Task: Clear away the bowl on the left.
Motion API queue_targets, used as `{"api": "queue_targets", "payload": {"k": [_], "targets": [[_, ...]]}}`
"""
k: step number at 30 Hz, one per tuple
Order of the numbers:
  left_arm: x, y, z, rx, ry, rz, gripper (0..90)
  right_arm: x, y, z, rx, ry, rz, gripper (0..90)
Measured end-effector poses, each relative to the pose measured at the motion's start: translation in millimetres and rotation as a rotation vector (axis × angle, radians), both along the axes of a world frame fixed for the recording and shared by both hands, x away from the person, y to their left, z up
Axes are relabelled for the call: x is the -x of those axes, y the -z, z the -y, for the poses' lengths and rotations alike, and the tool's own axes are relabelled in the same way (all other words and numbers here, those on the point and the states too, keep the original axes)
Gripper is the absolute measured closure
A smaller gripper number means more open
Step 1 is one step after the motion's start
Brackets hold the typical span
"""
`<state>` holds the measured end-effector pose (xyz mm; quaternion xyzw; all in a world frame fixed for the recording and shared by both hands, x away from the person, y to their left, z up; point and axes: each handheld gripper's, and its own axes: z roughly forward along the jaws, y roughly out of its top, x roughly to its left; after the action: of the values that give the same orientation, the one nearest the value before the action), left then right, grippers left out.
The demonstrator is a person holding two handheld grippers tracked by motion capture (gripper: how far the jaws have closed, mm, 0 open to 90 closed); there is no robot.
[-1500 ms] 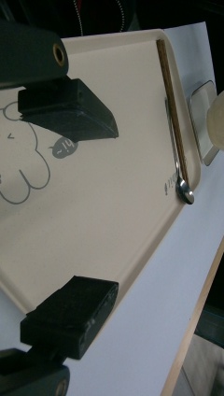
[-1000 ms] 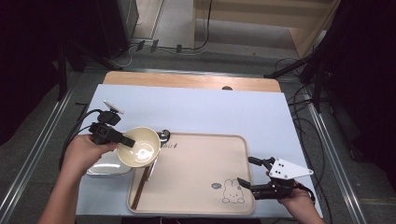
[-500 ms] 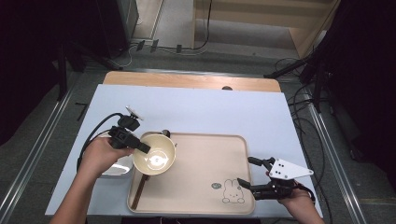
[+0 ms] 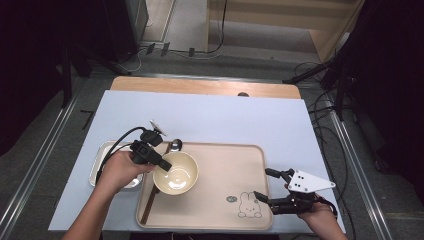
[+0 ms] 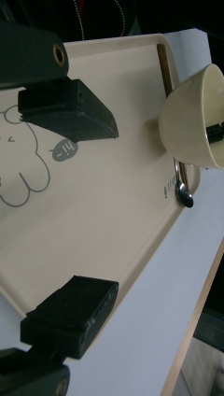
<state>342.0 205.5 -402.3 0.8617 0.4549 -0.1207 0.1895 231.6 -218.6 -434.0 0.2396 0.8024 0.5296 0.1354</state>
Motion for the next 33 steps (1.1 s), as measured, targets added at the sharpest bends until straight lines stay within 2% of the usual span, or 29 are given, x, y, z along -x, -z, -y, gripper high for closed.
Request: {"api": "queue_targets", "payload": {"k": [17, 23, 33], "targets": [[-1.2, 16.5, 10.2, 0.001, 0.026, -0.033, 81.7, 0.1, -0.1, 0.0, 0.001, -0.002, 0.002, 22.5], [-1.4, 18.5, 11.2, -0.018, 0.039, -0.036, 80.3, 0.3, -0.2, 0.0, 0.001, -0.001, 0.002, 22.5], [-1.3, 17.7, 11.2, 0.009, 0.039, -0.034, 77.7, 0.5, -0.2, -0.1, 0.001, -0.001, 0.000, 22.5]]}}
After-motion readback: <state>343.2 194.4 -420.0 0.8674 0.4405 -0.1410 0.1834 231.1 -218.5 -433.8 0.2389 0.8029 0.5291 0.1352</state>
